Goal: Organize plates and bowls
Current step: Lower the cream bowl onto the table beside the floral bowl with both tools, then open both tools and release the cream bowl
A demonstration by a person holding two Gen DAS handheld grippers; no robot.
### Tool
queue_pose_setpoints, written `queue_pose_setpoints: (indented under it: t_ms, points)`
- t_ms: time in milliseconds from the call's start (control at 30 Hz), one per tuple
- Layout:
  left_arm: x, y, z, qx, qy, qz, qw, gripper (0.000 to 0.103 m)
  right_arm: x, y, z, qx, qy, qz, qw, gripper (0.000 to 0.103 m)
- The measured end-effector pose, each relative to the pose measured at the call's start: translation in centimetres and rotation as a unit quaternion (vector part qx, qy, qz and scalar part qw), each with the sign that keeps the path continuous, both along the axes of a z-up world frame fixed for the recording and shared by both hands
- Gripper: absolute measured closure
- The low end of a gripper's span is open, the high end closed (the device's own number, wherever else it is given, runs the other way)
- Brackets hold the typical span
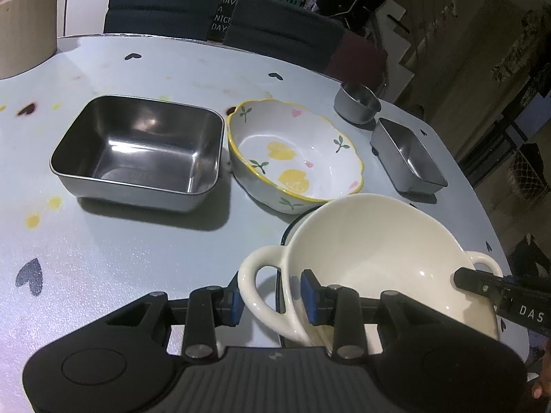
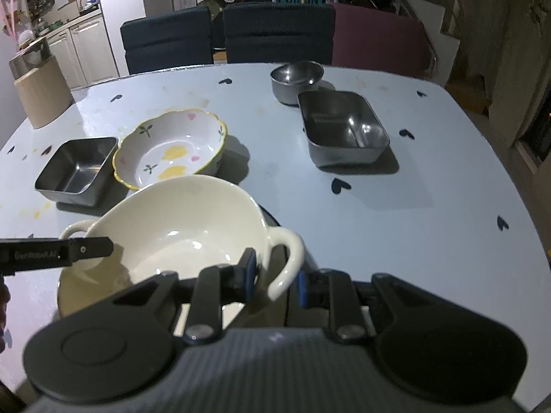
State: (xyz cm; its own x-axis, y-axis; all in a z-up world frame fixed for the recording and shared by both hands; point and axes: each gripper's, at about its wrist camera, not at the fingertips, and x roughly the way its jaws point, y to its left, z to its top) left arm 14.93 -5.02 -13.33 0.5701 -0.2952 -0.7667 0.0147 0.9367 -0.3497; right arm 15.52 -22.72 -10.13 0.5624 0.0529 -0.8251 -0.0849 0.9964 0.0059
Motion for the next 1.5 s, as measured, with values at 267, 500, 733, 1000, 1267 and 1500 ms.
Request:
queue_pose_setpoints:
  t_ms: [267,500,733,1000,1267,1500]
  points:
    - [-0.1,-0.1,0.2,0.010,-0.002,-0.003,0.9999,0.067,0.1,0.0,-0.1,0.002,0.009,-0.001,1.000,0.074]
    - [-0.2,-0.6,0.2,0.029,-0.003,-0.015,0.9994,0.065,0.5,-0.4,-0.5,0.013,0.030,-0.007,0.999,0.073]
    - [-0.1,-0.7,0.3,0.036,-0.006,-0.020,0.9992,0.065,0.5,-0.2,-0.6,0.006,0.035,-0.006,0.999,0.071]
    - [-0.1,-1.0,0.5,0.042,-0.011,-0.027,0.9987,0.065,0.5,0.0,-0.7,-0.007,0.046,-0.001,0.999,0.068]
    - [-0.2,-1.1,0.7,0.040,-0.013,-0.030,0.9987,0.065,0.6,0.5,-1.6,-0.043,0.061,0.001,0.997,0.061]
    - [-0.1,-1.0,0.7,0.039,-0.010,-0.030,0.9987,0.065,0.6,0.4,-1.6,-0.038,0.062,-0.002,0.997,0.062]
